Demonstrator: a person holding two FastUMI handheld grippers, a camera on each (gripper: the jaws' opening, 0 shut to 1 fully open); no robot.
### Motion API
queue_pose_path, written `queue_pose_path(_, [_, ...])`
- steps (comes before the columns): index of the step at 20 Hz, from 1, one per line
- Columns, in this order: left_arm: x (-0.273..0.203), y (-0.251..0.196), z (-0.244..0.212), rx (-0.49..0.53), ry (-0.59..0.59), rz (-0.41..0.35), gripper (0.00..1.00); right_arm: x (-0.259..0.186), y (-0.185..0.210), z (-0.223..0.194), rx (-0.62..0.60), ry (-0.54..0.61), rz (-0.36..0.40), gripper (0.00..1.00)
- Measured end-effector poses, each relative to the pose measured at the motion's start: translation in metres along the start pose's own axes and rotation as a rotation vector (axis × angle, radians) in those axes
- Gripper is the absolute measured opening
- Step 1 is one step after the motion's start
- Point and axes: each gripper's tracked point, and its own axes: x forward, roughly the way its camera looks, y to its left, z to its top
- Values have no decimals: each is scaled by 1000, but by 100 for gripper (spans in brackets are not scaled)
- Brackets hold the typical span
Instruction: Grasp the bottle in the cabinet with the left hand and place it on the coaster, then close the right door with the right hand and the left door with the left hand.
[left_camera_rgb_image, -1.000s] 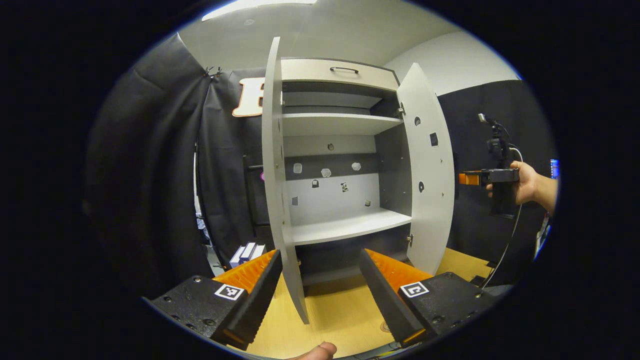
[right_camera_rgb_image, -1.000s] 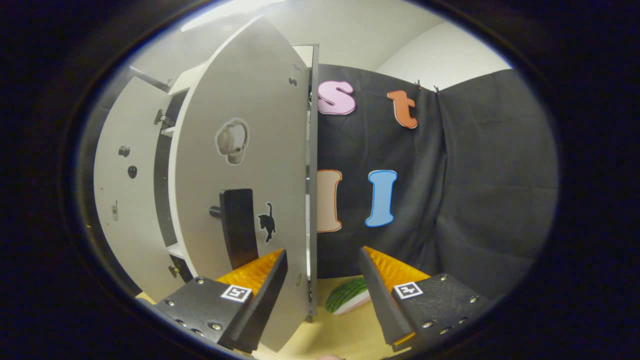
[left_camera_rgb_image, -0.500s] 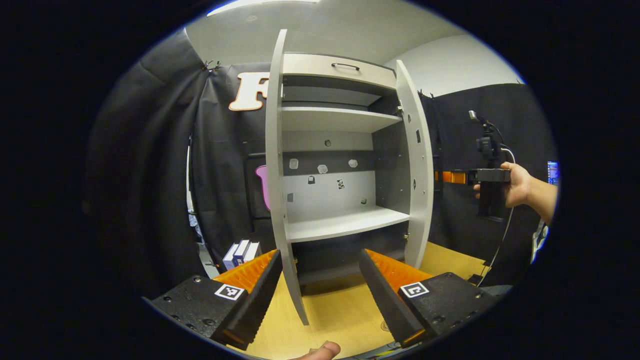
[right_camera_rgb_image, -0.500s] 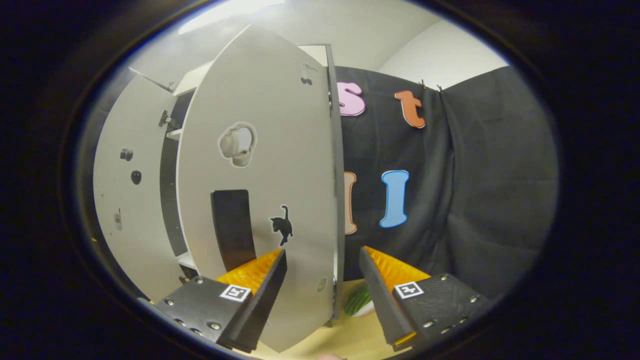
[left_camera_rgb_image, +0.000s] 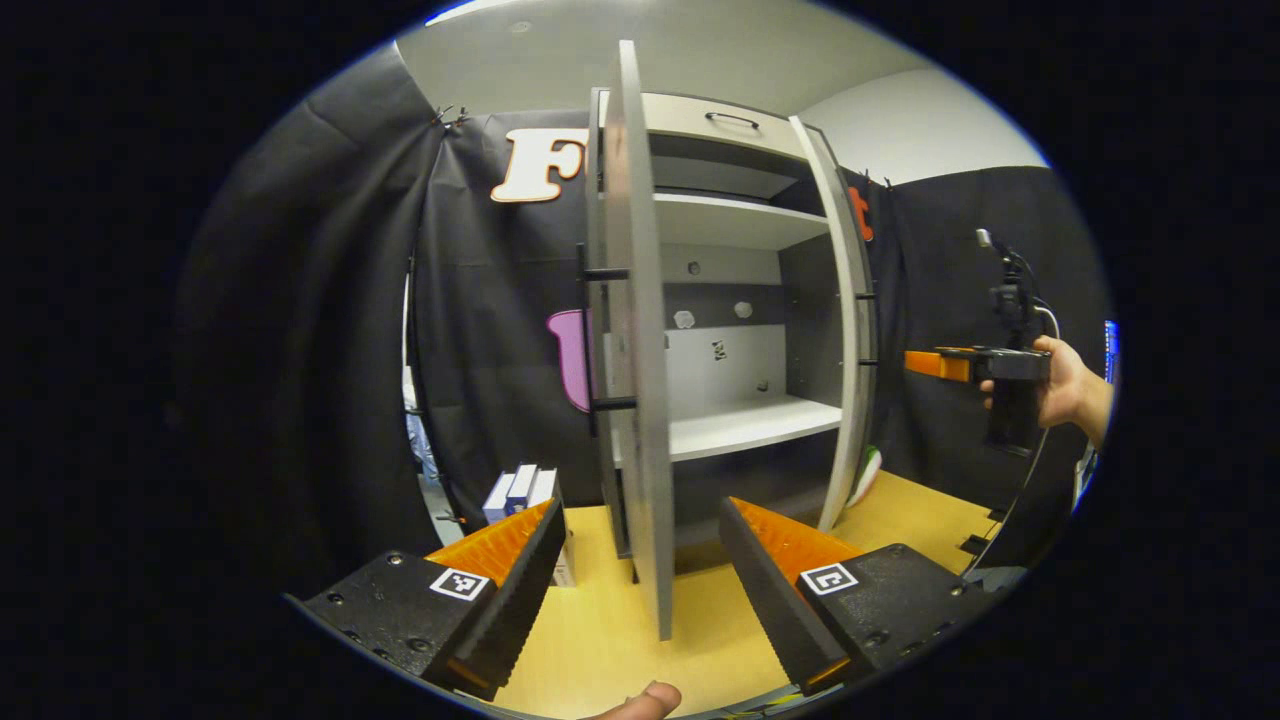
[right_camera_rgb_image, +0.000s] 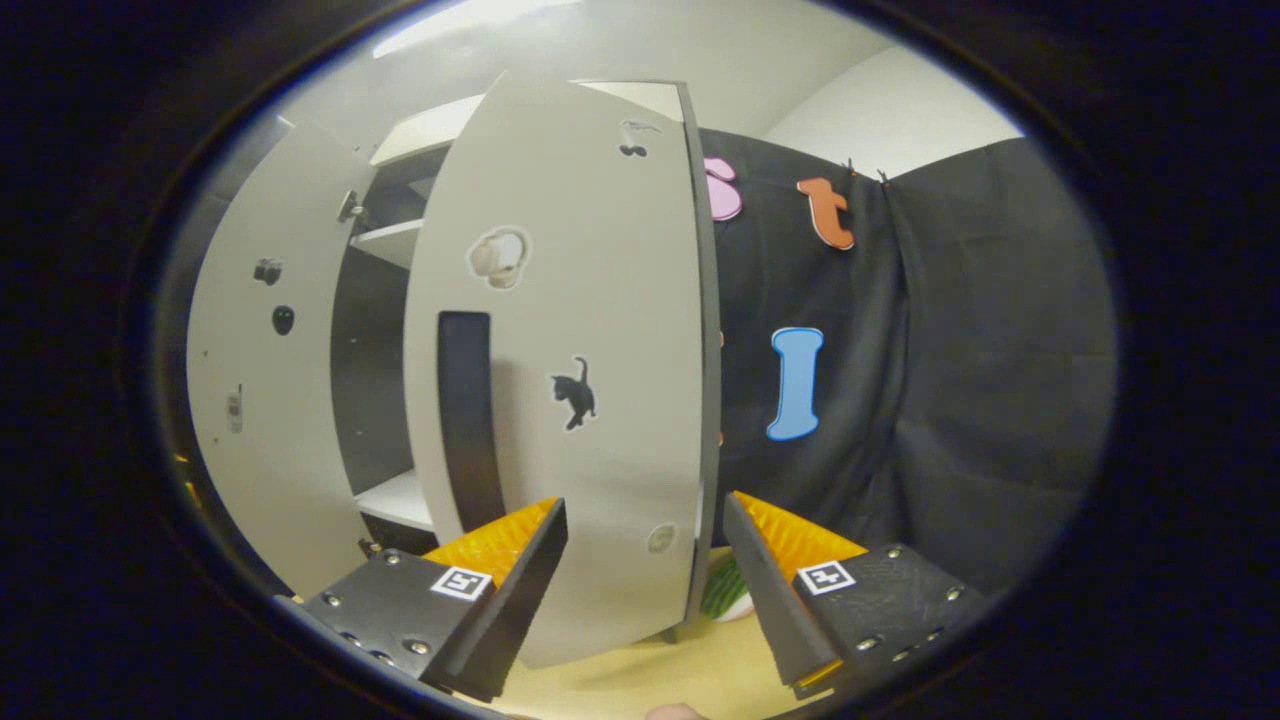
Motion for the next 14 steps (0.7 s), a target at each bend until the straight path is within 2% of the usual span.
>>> queue_pose_path(3, [-1,25,-1,-28,2,0,97,-21,16,-16,-9,14,30,96])
queue_pose_path(4, [-2,34,-1,-23,0,11,97,-29,21,-19,-3,17,29,99])
queue_pose_path(6, [-4,52,-1,-15,-16,22,98,-49,30,-26,25,17,37,96])
queue_pose_path(7, [-5,60,2,-14,-24,30,100,-61,36,-29,33,15,43,99])
queue_pose_path(8, [-7,66,1,-13,-20,44,98,-72,39,-31,39,14,45,95])
queue_pose_path(10, [-8,75,3,-13,-9,61,100,-99,44,-38,67,32,63,95])
queue_pose_path(11, [-8,79,7,-9,-11,71,98,-115,48,-40,71,38,80,95])
queue_pose_path(13, [-6,92,12,2,1,102,100,-149,40,-39,59,42,75,96])
queue_pose_path(14, [-5,94,16,-8,2,111,97,-167,37,-40,72,46,72,96])
